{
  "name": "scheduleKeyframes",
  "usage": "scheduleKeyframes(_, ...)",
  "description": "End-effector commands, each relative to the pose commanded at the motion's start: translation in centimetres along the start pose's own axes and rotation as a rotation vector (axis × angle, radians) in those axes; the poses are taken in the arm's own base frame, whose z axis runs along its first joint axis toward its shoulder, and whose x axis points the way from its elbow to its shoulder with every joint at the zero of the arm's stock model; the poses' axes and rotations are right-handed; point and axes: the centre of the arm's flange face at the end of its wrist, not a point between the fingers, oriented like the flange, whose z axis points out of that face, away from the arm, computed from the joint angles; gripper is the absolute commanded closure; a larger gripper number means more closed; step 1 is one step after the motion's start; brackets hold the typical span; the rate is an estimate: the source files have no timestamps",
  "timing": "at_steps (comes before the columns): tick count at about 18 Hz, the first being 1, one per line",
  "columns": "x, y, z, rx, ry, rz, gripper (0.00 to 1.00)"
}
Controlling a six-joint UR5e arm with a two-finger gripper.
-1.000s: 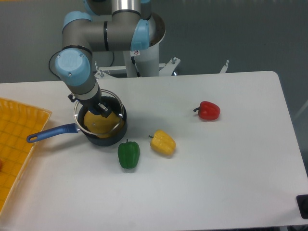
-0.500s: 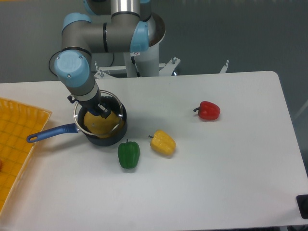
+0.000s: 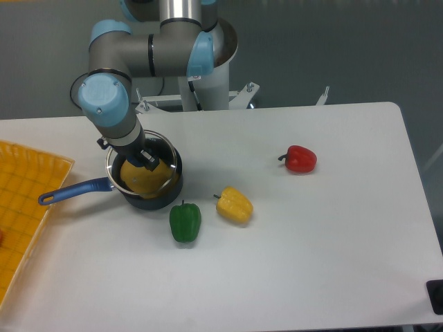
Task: Close the pot lid
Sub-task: 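Adjust the lid position on the saucepan rim with the gripper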
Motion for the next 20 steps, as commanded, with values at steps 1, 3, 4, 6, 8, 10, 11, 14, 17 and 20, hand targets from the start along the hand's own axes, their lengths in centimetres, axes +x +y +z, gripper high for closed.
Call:
scheduleKeyframes(1, 0.0, 0.0, 0.0, 0.0, 0.0, 0.0, 0.56)
scheduleKeyframes(3, 0.0, 0.0, -0.15, 0.002, -0.002, 0.0, 0.56)
scheduleKeyframes(4, -0.03, -0.03, -0.09, 0.002, -0.002, 0.0, 0.56)
scheduleKeyframes(6, -0.19, -0.2, -0.3, 0.013, -0.013, 0.0, 0.56)
scheduleKeyframes(8, -0.27, -0.29, -0.19, 0.014, -0.014, 0.002, 0.56)
scheduleKeyframes(10, -0.38, -0.42, -0.28, 0.016, -0.016, 0.0, 0.56)
scheduleKeyframes(11, -0.47, -0.52, -0.12, 0.014, -0.014, 0.0, 0.56)
scheduleKeyframes(14, -0.56, -0.51, -0.2, 0.015, -0.015, 0.003, 0.56)
scheduleKeyframes(17, -0.54, -0.47, -0.11, 0.012, -0.014, 0.008, 0.56)
scheduleKeyframes(20, -0.63, -0.42, -0.12, 0.011, -0.015, 0.009, 0.56)
